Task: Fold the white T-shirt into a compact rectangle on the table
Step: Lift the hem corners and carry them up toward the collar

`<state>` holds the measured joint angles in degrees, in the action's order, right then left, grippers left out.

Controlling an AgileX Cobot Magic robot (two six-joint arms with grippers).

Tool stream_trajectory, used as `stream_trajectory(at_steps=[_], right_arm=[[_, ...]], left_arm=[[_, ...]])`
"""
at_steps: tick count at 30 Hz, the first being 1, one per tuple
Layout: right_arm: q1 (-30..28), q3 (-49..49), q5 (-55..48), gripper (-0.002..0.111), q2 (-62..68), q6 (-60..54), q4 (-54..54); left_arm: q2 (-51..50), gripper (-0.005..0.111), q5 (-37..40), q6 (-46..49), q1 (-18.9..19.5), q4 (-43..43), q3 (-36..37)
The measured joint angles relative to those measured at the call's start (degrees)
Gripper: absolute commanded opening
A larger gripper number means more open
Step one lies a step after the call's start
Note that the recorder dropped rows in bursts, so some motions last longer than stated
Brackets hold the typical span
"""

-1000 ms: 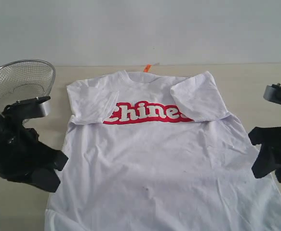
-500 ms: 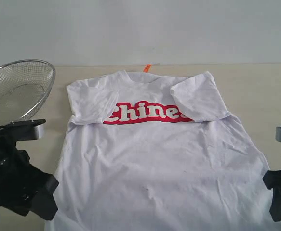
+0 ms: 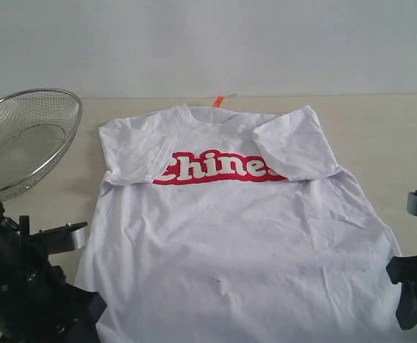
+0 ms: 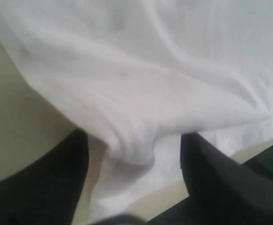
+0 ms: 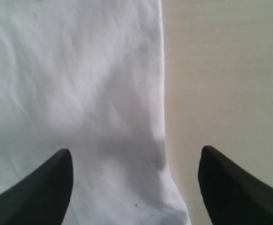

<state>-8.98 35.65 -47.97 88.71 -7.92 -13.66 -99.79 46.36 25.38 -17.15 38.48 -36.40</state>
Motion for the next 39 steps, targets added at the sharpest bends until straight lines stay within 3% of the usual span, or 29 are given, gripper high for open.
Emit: stream_trajectory(at_steps=[16, 20, 29, 30, 39], right_arm=[[0.0, -2.15, 2.44, 0.065, 4.38, -3.01, -3.86], [0.0, -2.15, 2.44, 0.049, 4.54, -3.77, -4.51], [0.0, -2.28, 2.34, 0.008, 4.53, -5.64, -6.42], [0.0, -2.28, 2.23, 0.002, 4.53, -6.88, -7.37], [0.0, -1.77, 0.31, 0.0, 4.55, -14.09, -15.91]], left_arm=[[-0.22, 0.055, -0.93, 1.3, 0.0, 1.91, 0.0], [-0.22, 0.047, -1.53, 1.76, 0.0, 2.64, 0.0], [-3.68, 0.005, -2.47, 6.45, 0.0, 7.1, -0.21], [-4.15, 0.004, -2.47, 7.61, 0.0, 8.11, -0.21], [-5.21, 0.004, -2.24, 11.85, 0.0, 11.38, -0.21]])
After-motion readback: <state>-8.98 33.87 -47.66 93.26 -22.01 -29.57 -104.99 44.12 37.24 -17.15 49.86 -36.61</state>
